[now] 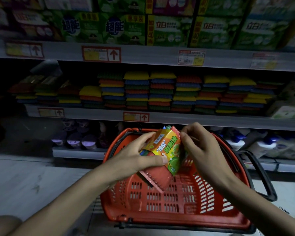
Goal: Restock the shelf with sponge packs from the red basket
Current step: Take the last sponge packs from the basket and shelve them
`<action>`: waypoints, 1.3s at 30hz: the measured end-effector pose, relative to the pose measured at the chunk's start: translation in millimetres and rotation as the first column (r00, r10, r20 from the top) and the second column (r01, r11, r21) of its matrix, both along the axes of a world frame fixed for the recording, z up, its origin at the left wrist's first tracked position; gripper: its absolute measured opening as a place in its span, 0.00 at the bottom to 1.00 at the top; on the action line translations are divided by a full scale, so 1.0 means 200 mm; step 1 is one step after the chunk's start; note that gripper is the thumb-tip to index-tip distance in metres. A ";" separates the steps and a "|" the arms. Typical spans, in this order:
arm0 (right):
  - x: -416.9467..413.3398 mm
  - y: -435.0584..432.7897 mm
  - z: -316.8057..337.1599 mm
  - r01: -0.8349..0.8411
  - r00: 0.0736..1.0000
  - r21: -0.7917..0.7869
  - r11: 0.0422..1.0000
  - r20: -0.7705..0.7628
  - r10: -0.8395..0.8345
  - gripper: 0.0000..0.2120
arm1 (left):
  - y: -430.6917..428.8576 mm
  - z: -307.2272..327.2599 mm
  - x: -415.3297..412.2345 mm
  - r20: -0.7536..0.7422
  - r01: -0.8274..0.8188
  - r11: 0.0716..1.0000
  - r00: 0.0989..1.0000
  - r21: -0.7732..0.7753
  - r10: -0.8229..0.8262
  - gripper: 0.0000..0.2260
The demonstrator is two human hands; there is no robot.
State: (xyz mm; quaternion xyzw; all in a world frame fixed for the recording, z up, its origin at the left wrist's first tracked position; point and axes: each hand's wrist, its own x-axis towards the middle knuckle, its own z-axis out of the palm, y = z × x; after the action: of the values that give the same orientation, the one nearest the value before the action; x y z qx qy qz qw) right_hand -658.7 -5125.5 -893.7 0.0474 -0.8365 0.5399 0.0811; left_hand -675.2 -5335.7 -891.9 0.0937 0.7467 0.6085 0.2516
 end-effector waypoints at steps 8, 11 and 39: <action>-0.05 -0.04 0.04 -0.018 0.983 -0.199 0.980 0.173 0.053 0.08 | -0.05 -0.04 0.00 -0.179 -0.202 0.978 0.965 -0.053 0.190 0.36; -0.06 -0.04 0.06 -0.035 0.968 -0.267 0.963 0.231 0.099 0.09 | -0.08 -0.04 -0.01 -0.177 -0.195 0.981 0.966 -0.009 0.191 0.37; -0.05 -0.05 0.07 0.070 0.905 -0.544 0.836 0.388 0.177 0.12 | -0.09 -0.03 -0.04 -0.193 -0.152 0.988 0.969 0.025 0.154 0.34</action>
State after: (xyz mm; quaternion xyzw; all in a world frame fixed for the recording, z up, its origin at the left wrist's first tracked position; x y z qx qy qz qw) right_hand -669.4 -5135.0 -879.0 -0.0717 -0.6431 0.7548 -0.1074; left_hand -683.4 -5354.5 -898.0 0.0963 0.7696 0.6179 0.1292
